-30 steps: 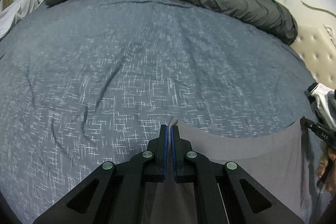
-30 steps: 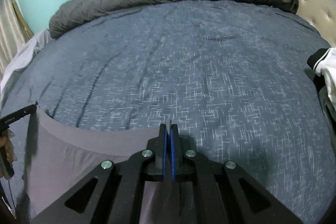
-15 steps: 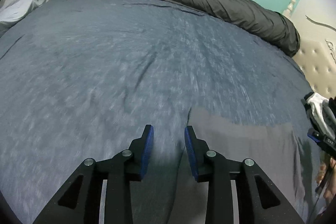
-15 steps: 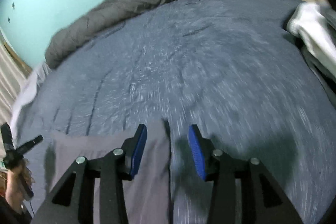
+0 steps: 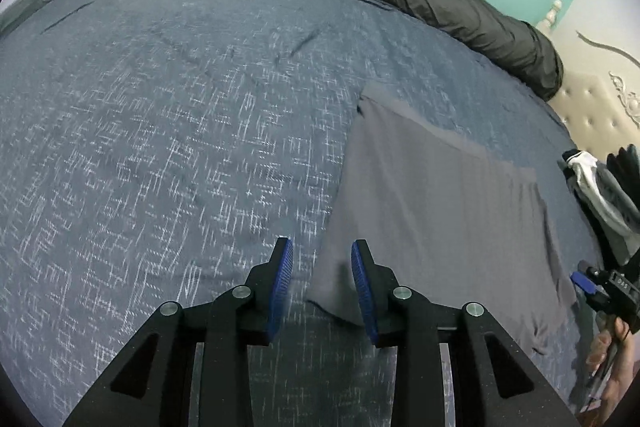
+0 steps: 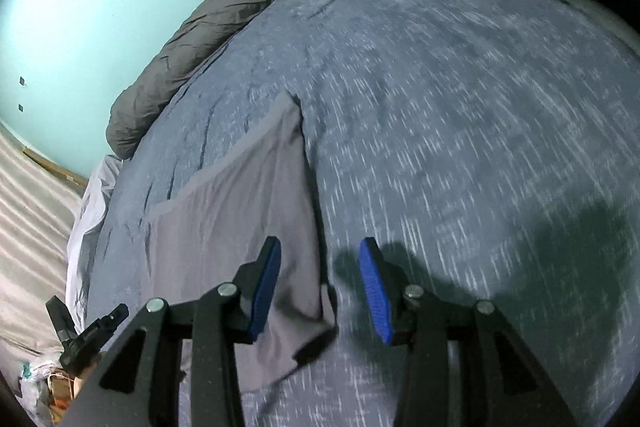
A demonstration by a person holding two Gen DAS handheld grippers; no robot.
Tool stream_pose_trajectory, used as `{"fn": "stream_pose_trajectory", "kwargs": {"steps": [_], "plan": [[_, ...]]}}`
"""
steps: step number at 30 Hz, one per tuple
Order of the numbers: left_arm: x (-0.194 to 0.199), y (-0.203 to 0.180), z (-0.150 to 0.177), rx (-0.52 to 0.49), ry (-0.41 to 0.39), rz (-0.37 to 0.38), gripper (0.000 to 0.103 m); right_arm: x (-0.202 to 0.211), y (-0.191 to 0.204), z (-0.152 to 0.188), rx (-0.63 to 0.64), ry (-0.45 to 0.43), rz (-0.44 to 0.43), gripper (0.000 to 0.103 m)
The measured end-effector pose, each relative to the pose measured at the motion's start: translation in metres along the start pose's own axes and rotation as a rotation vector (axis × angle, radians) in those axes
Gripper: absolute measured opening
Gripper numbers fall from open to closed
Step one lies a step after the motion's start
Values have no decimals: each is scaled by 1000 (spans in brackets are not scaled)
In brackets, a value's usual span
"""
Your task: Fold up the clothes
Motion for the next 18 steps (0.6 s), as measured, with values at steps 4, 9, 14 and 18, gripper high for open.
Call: {"fn": "stream_pose_trajectory", "kwargs": {"steps": [4, 9, 14, 18], "plan": [[2, 1, 10, 10, -11, -1, 33, 1, 3, 4, 12, 7, -3, 37], [-1, 1, 18, 14, -10, -16, 33, -5, 1, 13, 31, 19, 13, 34], [-3, 3, 21, 13, -1, -22, 33, -12, 0, 18, 52, 31, 30, 15], [-7, 4, 23, 10, 15, -29, 33, -15, 3, 21, 79, 44, 22, 5]]}}
Point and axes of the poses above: each gripper's, at about its wrist camera, not at the fingertips, and x roughly against the way its jaws point, y to its left, z to its underside, the point moved 2 cm from there along -x, roughly the way its jaws point, and after that the axes turned 12 degrees about -y, right-handed, at the moved point
